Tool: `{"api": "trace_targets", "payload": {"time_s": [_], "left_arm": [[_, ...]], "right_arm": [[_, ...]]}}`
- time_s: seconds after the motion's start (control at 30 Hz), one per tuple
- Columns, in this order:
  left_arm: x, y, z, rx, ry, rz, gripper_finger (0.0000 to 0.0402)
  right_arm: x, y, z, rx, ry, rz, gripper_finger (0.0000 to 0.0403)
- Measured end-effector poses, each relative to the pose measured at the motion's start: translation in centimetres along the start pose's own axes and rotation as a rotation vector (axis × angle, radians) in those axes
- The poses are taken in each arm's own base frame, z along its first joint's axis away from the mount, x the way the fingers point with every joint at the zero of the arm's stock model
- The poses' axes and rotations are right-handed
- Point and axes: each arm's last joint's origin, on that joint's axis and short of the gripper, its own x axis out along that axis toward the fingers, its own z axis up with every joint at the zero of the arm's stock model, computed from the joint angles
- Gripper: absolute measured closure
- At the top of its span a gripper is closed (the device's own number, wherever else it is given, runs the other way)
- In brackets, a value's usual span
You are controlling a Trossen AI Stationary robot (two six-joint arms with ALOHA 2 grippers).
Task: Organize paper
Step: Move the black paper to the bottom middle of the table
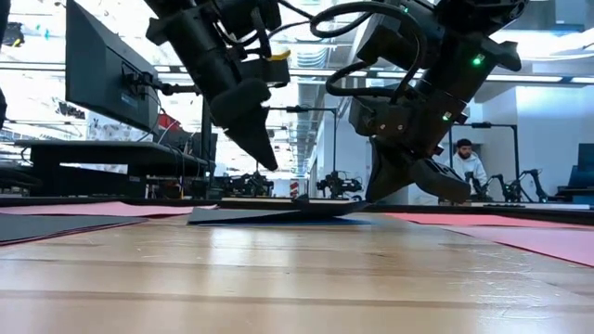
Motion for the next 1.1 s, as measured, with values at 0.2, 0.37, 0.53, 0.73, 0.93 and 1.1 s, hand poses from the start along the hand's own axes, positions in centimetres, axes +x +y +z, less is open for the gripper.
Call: {"api": "trace_targets", "payload": {"time_s": [0.2, 0.37, 0.53, 0.73, 0.93, 1.1], "left_arm": [[0.0, 0.0, 0.1, -0.002, -0.009, 0.016, 0.0201], [0.1, 0.0, 0.1, 0.042, -0.010, 0.037, 0.0201], [0.3, -0.1, 0.0, 0.023, -0.011, 0.042, 0.0201], [0.3, -0.1, 0.1, -0.021, -0.017, 0.047, 0.0197], [0.8, -0.6, -0.2, -0.003, -0.003, 0.047, 0.0196], [1.4, -1.8, -0.6, 0.037, 0.002, 0.043, 0.0195]], "right_arm": [[0.0, 0.0, 0.0, 0.001, 0.001, -0.001, 0.0403], [0.0, 0.0, 0.0, 0.016, 0.000, 0.000, 0.0403], [0.0, 0.0, 0.0, 0.019, 0.000, 0.000, 0.0403], [0.0, 0.0, 0.0, 0.028, -0.001, 0.000, 0.0403], [0.1, -0.2, 0.0, 0.060, 0.002, 0.002, 0.0403], [0.5, -0.6, -0.2, 0.084, 0.008, 0.020, 0.0403]]}}
